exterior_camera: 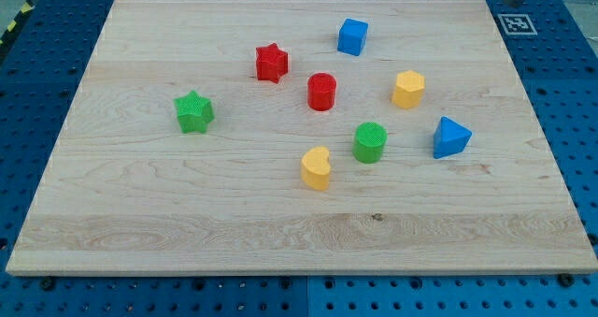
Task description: Move the blue cube to the top center
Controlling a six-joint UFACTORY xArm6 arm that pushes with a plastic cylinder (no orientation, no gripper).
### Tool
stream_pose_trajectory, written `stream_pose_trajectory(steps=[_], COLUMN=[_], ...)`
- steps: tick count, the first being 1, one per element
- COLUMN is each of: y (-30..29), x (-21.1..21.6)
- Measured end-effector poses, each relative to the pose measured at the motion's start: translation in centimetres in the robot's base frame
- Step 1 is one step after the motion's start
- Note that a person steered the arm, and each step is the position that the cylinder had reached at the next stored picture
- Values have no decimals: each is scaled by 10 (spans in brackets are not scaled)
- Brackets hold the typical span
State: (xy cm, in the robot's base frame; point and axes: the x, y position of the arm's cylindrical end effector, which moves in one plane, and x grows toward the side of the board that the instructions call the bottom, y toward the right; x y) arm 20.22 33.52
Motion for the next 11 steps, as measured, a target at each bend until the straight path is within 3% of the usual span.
stream_pose_trajectory(steps=[4, 6, 8, 10, 11], y=[-4, -81, -83, -111, -113], x=[10, 64, 66, 109, 109])
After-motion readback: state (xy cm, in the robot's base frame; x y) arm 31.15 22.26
